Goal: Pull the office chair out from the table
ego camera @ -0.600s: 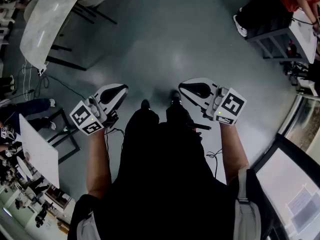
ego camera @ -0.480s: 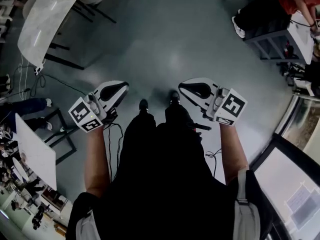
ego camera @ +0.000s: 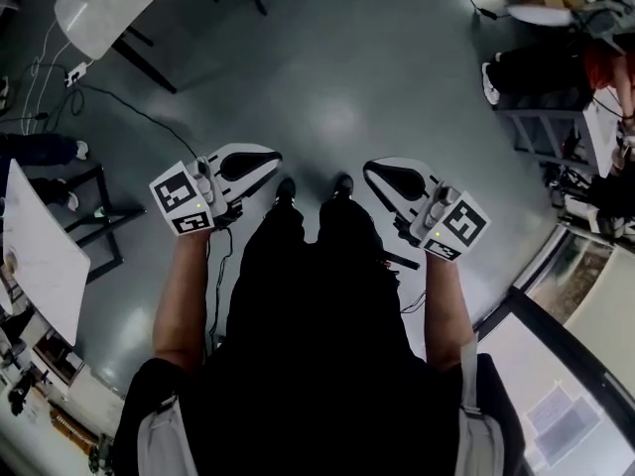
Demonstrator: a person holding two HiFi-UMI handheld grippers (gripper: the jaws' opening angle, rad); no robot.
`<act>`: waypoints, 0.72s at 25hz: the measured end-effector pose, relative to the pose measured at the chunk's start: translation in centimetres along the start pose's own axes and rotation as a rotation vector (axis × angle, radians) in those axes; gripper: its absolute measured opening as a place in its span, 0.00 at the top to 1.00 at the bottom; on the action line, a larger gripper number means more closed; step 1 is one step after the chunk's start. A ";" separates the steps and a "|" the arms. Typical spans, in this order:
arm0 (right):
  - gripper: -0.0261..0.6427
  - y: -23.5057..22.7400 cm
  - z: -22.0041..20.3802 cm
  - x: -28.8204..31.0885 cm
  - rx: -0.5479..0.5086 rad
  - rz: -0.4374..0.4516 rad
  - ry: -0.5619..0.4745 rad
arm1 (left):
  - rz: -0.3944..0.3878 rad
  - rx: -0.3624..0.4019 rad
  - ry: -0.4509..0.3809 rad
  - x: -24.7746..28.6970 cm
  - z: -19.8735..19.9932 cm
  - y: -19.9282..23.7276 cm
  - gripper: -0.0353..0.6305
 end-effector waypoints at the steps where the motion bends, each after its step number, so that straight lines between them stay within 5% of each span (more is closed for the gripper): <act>1: 0.93 0.4 -0.1 0.1 -0.009 -0.001 0.012 | -0.002 0.000 -0.007 -0.3 0.0 -0.1 0.94; 9: 0.93 -0.2 -0.7 -2.0 -0.047 0.033 0.080 | 0.004 0.026 -0.090 3.7 1.0 -1.5 0.94; 18: 0.93 -4.4 0.1 -6.6 -0.035 0.074 -0.002 | 0.018 0.123 0.037 10.9 2.5 -3.2 0.94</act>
Point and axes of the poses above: the fingertips, and each gripper's own axes: x forward along the fingers, y to its left, z out of its top, the point moved 8 cm from there along -x, backward along the fingers, and after that the axes turned 13 degrees about x, right-handed, at the moved point
